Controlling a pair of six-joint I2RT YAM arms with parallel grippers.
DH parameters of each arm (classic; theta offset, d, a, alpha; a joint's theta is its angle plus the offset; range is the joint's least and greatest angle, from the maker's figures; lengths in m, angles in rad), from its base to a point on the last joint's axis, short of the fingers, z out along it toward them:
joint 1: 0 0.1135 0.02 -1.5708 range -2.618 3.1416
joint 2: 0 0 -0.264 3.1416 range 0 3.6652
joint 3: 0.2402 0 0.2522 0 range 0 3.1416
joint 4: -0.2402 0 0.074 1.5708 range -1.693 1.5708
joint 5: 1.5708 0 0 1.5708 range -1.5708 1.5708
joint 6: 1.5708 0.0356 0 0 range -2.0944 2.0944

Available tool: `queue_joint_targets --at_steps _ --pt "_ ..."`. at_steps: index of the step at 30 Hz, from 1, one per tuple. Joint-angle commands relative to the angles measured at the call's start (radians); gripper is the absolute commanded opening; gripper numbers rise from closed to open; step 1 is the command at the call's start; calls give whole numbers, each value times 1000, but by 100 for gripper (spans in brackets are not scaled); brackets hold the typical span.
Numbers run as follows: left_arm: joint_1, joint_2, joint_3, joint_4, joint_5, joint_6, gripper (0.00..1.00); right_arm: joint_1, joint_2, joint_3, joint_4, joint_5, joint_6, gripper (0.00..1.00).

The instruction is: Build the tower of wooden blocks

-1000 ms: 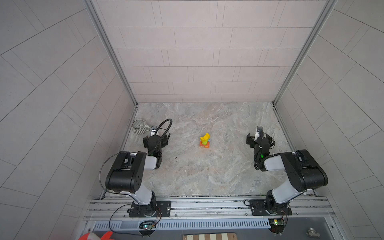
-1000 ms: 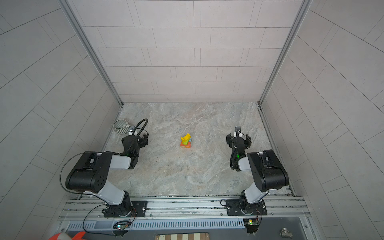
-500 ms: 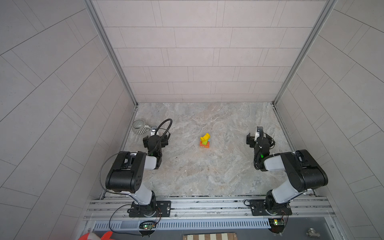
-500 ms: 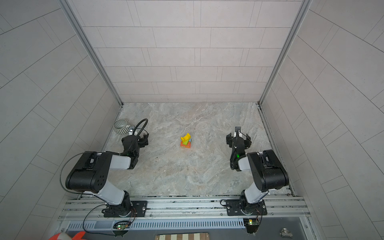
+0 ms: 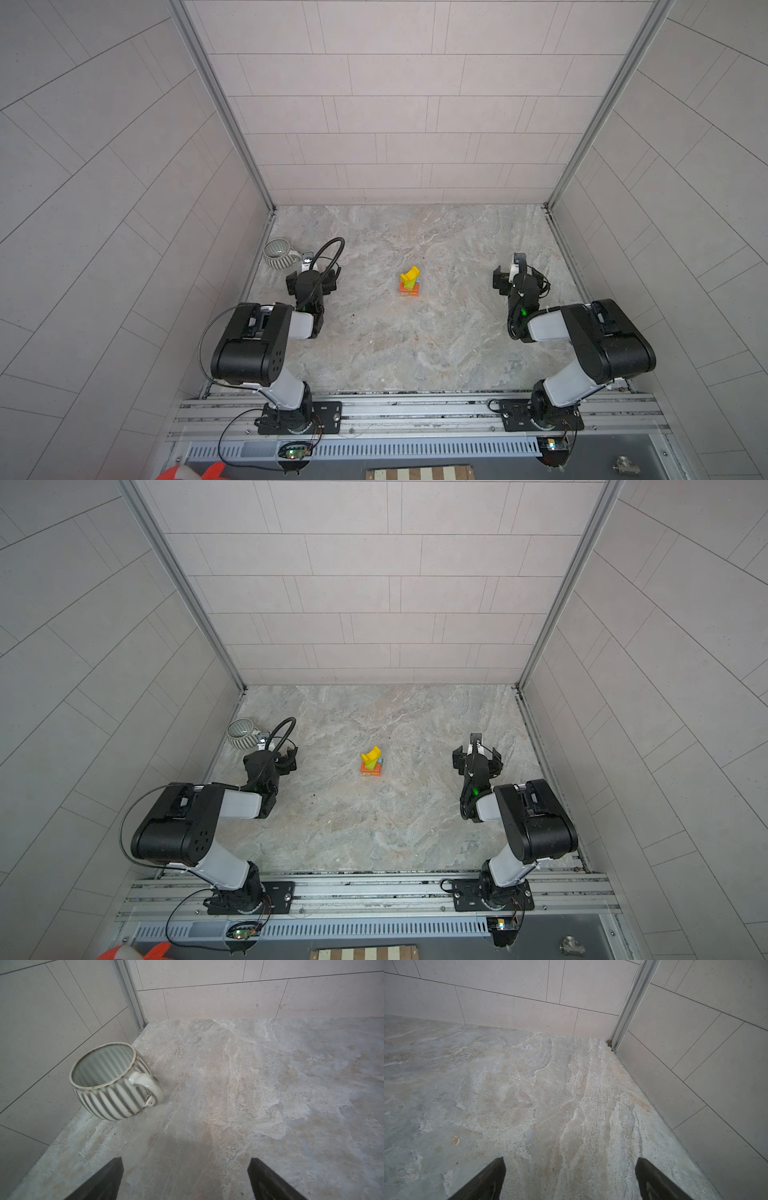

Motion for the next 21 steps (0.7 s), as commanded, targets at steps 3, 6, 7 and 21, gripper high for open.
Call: queue_joint_targets --at_steps 3,6,7,21 --pt "-2 -6 0 15 7 -8 100 5 9 3 -9 1 1 99" --pt "-3 -6 0 15 6 -9 100 3 9 7 -18 -5 5 99" --pt "-3 -6 0 15 6 -9 100 3 8 7 -18 -5 6 99" --pt "0 -1 -125 241 -95 -54 100 4 34 -143 298 -46 -9 99"
